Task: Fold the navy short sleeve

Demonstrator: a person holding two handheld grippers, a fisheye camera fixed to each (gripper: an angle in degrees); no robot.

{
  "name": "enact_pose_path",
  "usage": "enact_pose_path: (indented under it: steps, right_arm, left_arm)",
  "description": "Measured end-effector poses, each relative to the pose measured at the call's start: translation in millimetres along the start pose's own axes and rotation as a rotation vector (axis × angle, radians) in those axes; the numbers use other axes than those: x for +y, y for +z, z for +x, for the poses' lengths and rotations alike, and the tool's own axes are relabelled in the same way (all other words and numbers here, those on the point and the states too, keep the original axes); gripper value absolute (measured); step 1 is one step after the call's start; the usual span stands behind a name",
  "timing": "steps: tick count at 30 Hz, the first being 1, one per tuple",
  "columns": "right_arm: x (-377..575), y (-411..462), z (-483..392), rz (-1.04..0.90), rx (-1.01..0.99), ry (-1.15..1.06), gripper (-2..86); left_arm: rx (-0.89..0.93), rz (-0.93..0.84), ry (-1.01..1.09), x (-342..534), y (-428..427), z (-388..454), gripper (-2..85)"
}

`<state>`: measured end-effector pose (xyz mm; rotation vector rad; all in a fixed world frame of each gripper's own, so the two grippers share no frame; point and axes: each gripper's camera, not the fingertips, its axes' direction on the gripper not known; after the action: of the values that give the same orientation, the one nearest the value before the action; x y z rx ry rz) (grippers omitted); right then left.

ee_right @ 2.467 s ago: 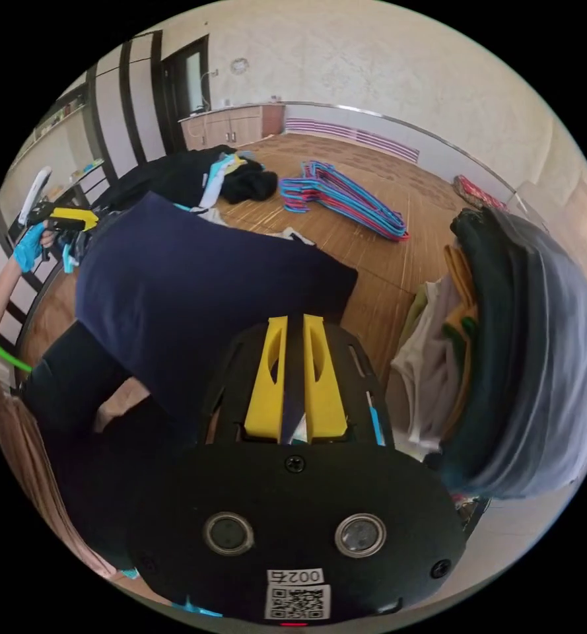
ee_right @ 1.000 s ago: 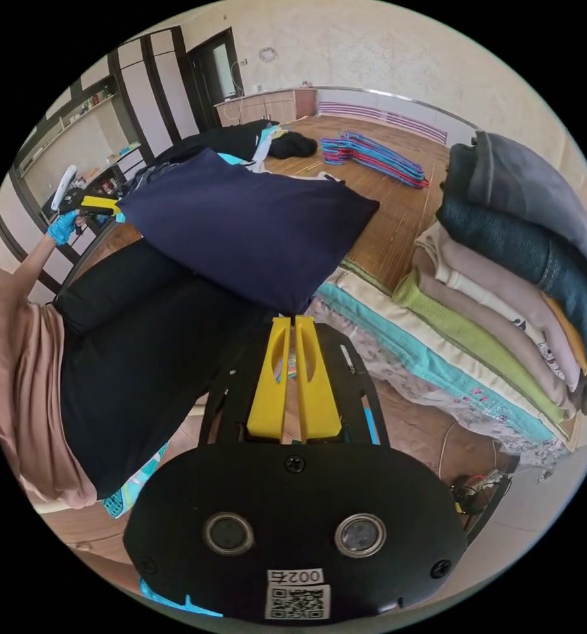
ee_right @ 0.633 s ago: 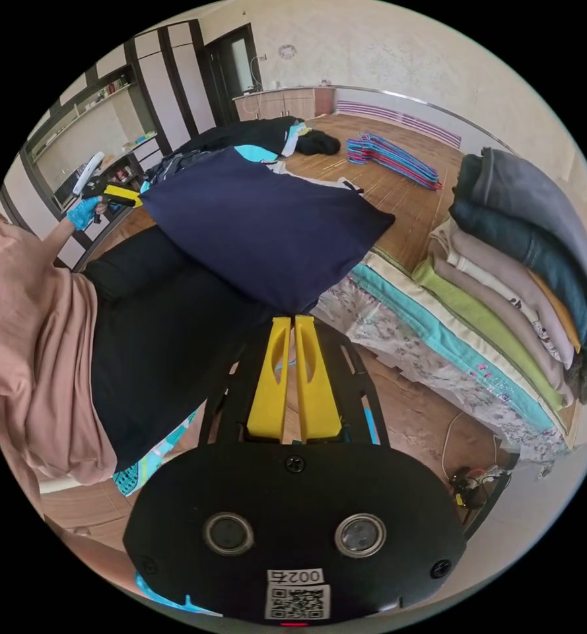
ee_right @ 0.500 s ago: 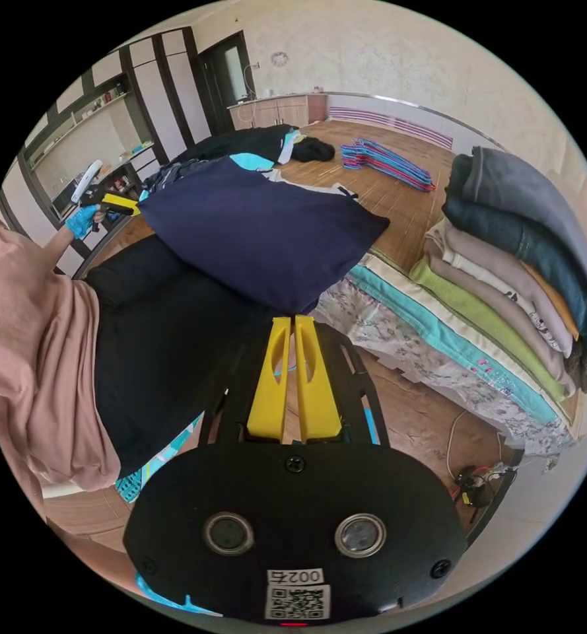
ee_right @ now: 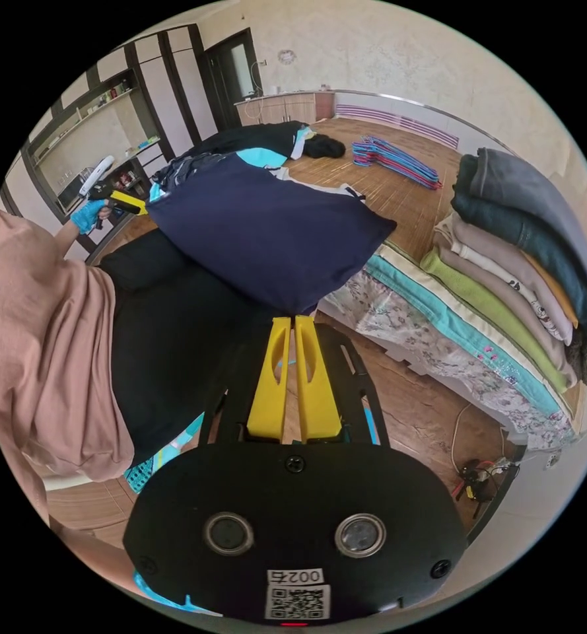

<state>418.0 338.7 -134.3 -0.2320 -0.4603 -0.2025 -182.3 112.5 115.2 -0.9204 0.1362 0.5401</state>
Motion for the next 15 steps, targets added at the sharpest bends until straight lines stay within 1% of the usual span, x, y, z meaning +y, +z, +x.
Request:
enact_pose_path:
  steps: [4,7,10,13,15]
  right_arm:
    - [0.9,-1.7,-9.3,-0.010,0.015,-0.009,-0.9]
    - [0.8,-5.9,-14.5,-0.002,0.015,-0.010,-0.9]
    - [-0.5,-11.7,-21.1,0.015,0.028,-0.020,-0.9]
    - [-3.5,-18.6,-28.3,0.048,0.046,-0.027,-0.9]
    - [-5.9,-22.9,-32.1,0.073,0.051,-0.031,-0.9]
  left_arm:
    - [-0.054,0.022,-0.029,-6.3,-19.1,6.4,-1.0]
    - [-0.064,0.072,-0.016,-18.8,-34.9,18.4,-0.4]
    - [-0.029,0.127,0.044,-39.5,-45.4,38.0,-0.1]
    - [0.054,0.182,0.138,-68.4,-49.1,67.5,-0.1]
    - [0.090,0.177,0.253,-95.8,-46.3,101.1,0.2]
